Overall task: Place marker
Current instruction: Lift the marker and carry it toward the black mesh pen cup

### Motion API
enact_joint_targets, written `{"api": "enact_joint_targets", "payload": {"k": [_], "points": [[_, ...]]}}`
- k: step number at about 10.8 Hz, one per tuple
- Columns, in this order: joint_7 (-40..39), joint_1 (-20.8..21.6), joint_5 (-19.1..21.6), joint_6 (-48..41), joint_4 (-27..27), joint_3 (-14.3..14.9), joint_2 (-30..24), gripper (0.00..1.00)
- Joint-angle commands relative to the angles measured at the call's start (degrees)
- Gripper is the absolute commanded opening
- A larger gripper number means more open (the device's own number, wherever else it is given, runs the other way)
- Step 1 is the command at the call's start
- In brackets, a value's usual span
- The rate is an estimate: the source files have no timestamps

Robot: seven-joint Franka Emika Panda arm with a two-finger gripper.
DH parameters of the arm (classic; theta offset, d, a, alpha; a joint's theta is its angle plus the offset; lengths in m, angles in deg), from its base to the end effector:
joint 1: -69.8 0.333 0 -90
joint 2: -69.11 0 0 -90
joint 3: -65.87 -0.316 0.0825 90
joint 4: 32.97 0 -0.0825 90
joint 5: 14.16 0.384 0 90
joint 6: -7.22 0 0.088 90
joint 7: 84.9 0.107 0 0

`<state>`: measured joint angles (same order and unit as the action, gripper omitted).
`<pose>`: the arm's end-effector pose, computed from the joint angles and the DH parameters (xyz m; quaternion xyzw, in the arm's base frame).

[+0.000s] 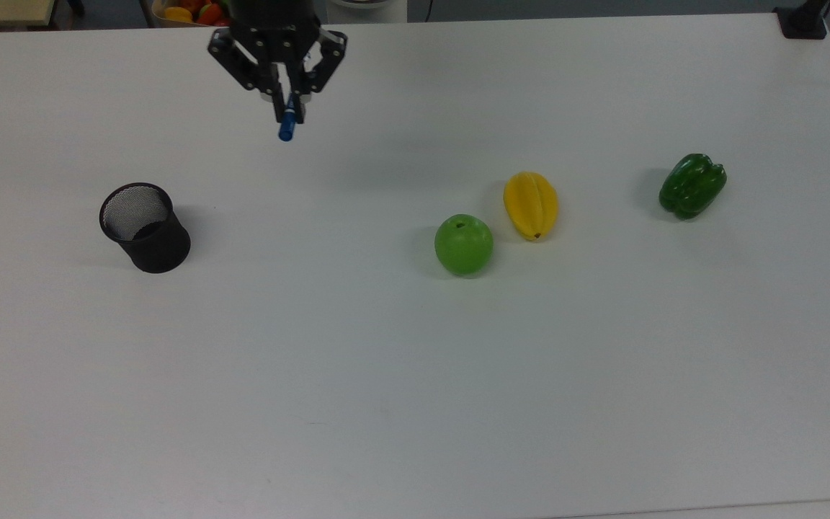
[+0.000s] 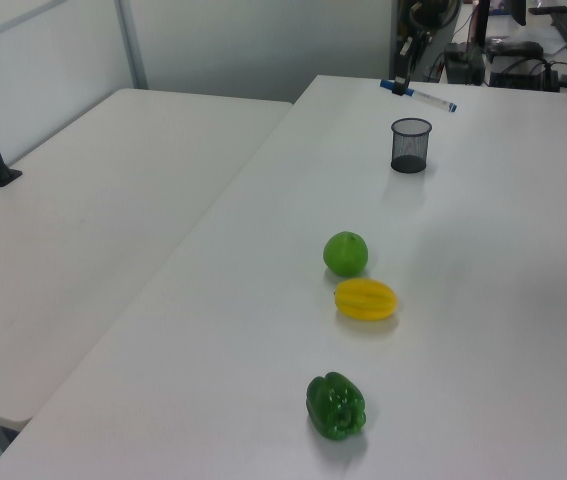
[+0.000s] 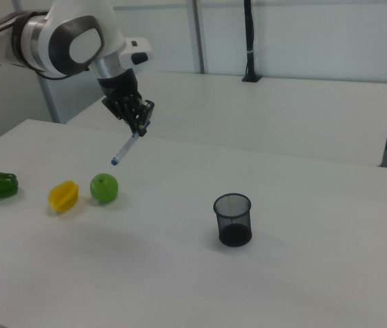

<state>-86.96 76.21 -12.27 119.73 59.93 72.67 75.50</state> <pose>0.6194 0.0016 0.5737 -0.9932 -0.0111 -0.1157 0.0069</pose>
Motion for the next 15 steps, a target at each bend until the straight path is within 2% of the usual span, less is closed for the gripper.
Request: {"api": "enact_joint_targets", "payload": {"k": [1,5,9,13,15], "points": [[-7.1,-0.2,6.5,3.1,0.3,5.0,-0.7,0.00],[-12.9,-2.8,10.9,13.9,1.7,8.5,0.8,0.00],[-27.2,-8.7,24.6,22.0,6.4,8.9,2.4,0.00],[-34.0,-11.1,29.6,31.5,7.9,8.9,7.9,0.00],[-40.4,-11.5,37.1,37.4,9.2,8.8,9.5,0.00]]}}
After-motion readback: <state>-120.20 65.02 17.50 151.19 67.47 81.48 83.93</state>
